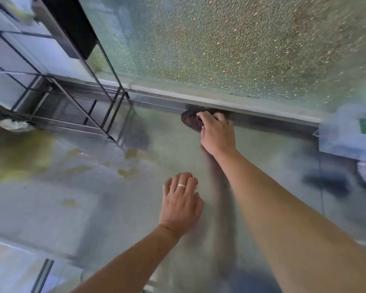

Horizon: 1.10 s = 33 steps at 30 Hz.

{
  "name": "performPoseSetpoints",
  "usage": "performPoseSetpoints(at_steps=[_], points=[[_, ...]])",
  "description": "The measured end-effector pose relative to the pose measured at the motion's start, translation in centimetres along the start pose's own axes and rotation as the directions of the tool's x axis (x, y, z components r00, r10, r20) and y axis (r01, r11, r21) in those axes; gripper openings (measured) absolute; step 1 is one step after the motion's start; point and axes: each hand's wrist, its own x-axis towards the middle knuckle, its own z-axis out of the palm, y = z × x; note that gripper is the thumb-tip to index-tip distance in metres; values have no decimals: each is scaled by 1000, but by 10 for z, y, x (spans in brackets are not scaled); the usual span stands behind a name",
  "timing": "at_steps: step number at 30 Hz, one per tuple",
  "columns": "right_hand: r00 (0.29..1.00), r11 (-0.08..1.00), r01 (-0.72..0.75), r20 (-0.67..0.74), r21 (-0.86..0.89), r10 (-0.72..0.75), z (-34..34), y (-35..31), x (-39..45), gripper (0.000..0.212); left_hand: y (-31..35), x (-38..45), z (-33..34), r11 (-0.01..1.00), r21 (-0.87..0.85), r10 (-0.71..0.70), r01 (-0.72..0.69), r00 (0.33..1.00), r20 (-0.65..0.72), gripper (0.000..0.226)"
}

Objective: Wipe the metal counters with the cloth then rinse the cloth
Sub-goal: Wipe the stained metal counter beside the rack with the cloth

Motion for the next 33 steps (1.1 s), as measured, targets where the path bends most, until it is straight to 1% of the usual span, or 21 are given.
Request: performPoseSetpoints(at_steps=[5, 11, 16, 19, 23, 25, 27, 30, 31, 33], points=[[994, 995, -104, -37, -7, 104, -15, 45, -21, 42, 45, 2, 26, 998, -31, 58, -56, 997, 58, 17], [979, 980, -199, -59, -21, 197, -30, 95, -44, 40, 63, 4, 39, 996, -29, 85, -84, 994, 68, 16], [959, 952, -281, -10, -123, 282, -23, 86, -44, 46, 59, -2, 32, 998, -28, 62, -60, 996, 60, 15], [953, 945, -293, 29, -147, 300, -31, 90, -49, 46, 48, -8, 24, 998, -23, 55, -54, 997, 52, 15], [927, 916, -362, 36, -173, 373, -37, 88, -51, 45, 46, -11, 20, 999, -36, 41, -39, 997, 69, 17], [907, 895, -402, 52, -192, 418, -35, 81, -51, 45, 48, -9, 20, 999, -39, 33, -30, 996, 77, 20], [866, 856, -482, 44, -187, 498, -37, 82, -53, 43, 50, -8, 19, 998, -50, 39, -35, 997, 74, 20], [729, 725, -673, 32, -150, 683, -51, 99, -63, 40, 51, -6, 18, 996, -64, 69, -65, 996, 59, 21], [704, 698, -701, 11, -146, 710, -55, 106, -70, 39, 51, -6, 19, 995, -71, 75, -71, 996, 56, 22], [712, 702, -700, -46, -131, 701, -57, 118, -83, 37, 51, -5, 21, 993, -89, 78, -73, 996, 52, 24]])
